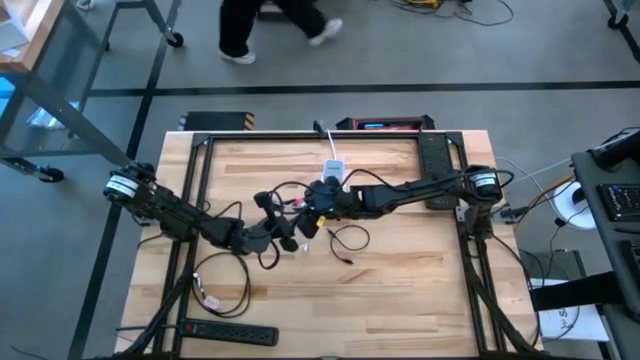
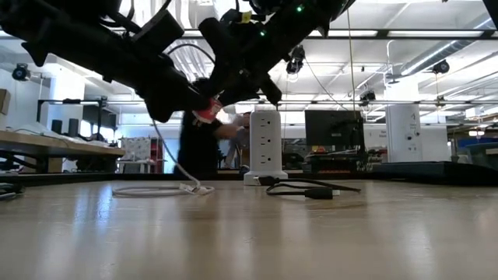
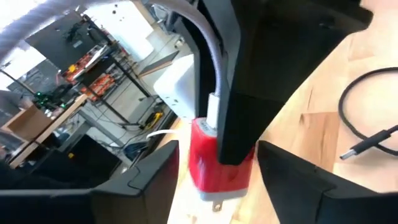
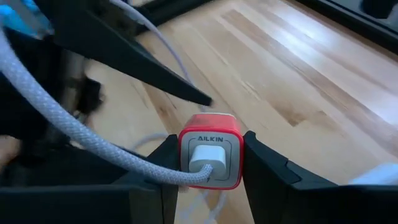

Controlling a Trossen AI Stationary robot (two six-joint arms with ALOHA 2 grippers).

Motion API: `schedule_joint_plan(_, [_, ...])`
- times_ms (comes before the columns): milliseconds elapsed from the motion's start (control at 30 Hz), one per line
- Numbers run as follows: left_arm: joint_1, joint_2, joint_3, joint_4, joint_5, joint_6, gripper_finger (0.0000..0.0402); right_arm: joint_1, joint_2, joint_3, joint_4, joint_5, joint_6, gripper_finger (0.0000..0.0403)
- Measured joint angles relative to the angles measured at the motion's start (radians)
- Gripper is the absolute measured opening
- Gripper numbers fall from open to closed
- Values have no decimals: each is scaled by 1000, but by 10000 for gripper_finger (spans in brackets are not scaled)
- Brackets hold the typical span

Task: Insert USB
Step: Insert the orange charger adapter into the top black outlet extension

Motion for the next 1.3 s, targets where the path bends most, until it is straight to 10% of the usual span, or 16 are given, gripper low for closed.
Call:
schedule_joint_plan(367, [1,0,-2,-1,20,-1,270,2,-4,0,39,-45,9,122])
schedule_joint_plan(667, [1,0,-2,-1,15,4,141,3,-4,1,37,-41,30,126])
schedule_joint_plan(1300, [0,1,12,17,48,-1,137,1,-3,1,24,-36,-3,184])
